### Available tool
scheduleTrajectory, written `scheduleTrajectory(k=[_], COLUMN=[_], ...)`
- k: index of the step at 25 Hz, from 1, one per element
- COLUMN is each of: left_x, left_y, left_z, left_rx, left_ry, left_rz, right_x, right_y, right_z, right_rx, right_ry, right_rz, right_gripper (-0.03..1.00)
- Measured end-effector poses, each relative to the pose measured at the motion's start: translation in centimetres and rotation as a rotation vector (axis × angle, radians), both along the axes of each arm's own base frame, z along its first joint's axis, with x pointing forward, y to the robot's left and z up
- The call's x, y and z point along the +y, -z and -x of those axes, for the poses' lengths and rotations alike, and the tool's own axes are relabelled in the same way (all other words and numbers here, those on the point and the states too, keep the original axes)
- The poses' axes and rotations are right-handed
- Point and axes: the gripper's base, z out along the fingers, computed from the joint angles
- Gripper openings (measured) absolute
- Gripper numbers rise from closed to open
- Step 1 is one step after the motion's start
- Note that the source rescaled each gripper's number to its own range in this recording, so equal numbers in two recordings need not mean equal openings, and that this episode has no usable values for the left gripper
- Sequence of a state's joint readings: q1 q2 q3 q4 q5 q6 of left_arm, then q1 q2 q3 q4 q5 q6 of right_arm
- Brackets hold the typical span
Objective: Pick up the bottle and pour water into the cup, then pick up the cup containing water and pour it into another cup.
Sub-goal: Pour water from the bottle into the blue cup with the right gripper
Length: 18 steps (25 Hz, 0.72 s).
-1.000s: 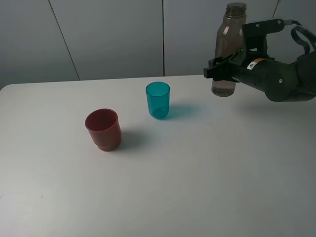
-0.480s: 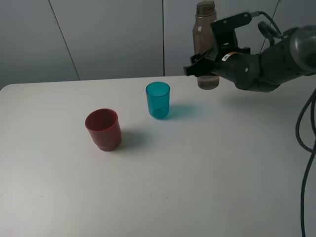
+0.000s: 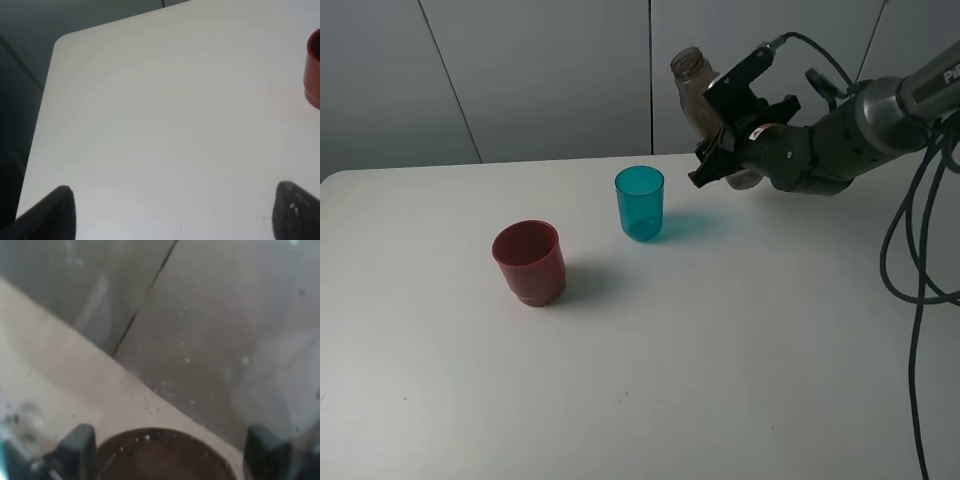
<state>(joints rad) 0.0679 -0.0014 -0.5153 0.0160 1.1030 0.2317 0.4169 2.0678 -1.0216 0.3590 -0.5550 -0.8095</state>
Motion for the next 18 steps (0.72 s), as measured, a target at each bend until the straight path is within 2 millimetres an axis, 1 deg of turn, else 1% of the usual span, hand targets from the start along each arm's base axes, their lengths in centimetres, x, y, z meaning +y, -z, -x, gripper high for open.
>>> scheduleTrajectory(k=[5,13,16,18], left_x=[0.0,0.0,0.0,0.0], left_y=[0.0,0.0,0.0,0.0], left_z=[0.0,0.0,0.0,0.0], left_rx=[0.0,0.0,0.0,0.0], left_ry=[0.0,0.0,0.0,0.0], left_rz=[0.0,0.0,0.0,0.0], right_x=[0.0,-0.21,-0.1,-0.01], right_y=[0.32,-0.54,-0.44,0.04], right_z=[-0.01,-0.45,-0.78,-0.99], right_rx=[-0.032,-0.157,-0.175,-0.171], right_ry=[-0.081,-0.113,-0.129,-0.135], right_rz=[0.176,0.353,0.403,0.415], right_gripper=[0.0,0.0,0.0,0.0])
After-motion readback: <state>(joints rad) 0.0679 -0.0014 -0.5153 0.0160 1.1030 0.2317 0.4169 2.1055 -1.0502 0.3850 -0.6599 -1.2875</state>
